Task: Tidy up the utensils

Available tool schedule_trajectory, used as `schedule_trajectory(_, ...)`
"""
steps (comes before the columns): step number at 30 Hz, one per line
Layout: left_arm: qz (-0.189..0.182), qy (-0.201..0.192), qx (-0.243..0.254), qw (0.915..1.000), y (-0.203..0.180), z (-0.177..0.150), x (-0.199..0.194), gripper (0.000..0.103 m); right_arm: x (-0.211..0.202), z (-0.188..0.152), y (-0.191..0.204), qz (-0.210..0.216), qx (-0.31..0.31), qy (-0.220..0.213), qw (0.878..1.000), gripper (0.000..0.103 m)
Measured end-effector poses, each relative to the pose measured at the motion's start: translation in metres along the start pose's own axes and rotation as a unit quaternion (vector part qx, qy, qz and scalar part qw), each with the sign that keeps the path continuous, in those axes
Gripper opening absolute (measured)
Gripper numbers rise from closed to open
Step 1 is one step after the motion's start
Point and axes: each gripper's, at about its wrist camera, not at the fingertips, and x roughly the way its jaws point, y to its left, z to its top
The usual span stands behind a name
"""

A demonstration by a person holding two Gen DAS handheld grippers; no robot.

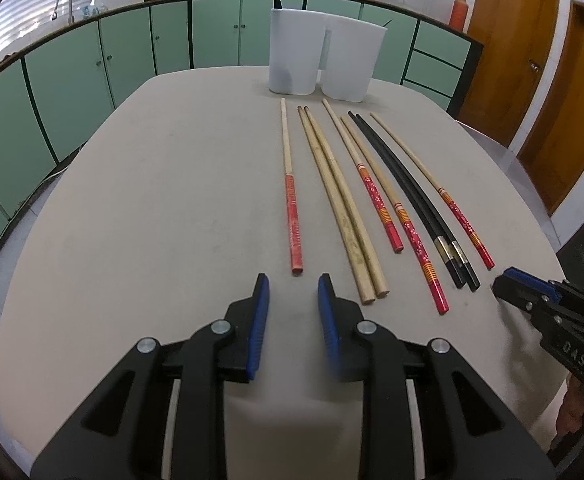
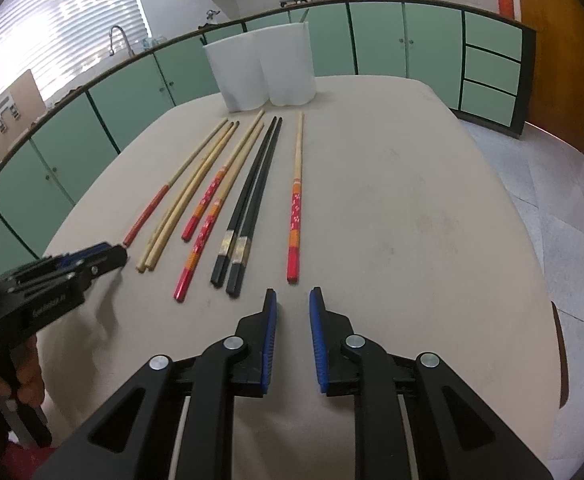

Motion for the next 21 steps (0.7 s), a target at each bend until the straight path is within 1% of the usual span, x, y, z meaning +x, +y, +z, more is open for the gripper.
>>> schedule_trajectory(4, 0.002, -0.001, 0.000, 1.0000, -0.001, 0.000, 0.001, 0.025, 0.008, 0.007, 0.002, -0.006, -0.005, -0.007, 1.000, 0.018)
schedule_trajectory(6, 0.001, -0.001, 0.000, 1.0000, 0.000, 0.000, 0.001, 0.025, 0.011, 0.007, 0.005, -0.018, -0.020, -0.013, 1.000, 0.015)
schedule_trajectory(9, 0.001, -0.001, 0.001, 1.0000, -0.001, 0.000, 0.001, 0.026, 0.012, 0.005, 0.010, -0.039, -0.044, -0.022, 0.998, 0.006)
schedule_trajectory(15, -0.002, -0.001, 0.003, 1.0000, -0.002, 0.000, 0.001, 0.030, 0.012, 0.007, 0.006, -0.031, -0.035, -0.022, 0.999, 0.006)
schedule_trajectory(21, 0.009, -0.005, 0.007, 0.9999, -0.003, 0.001, 0.004, 0.029, 0.012, 0.007, 0.003, -0.023, -0.030, -0.022, 0.999, 0.006)
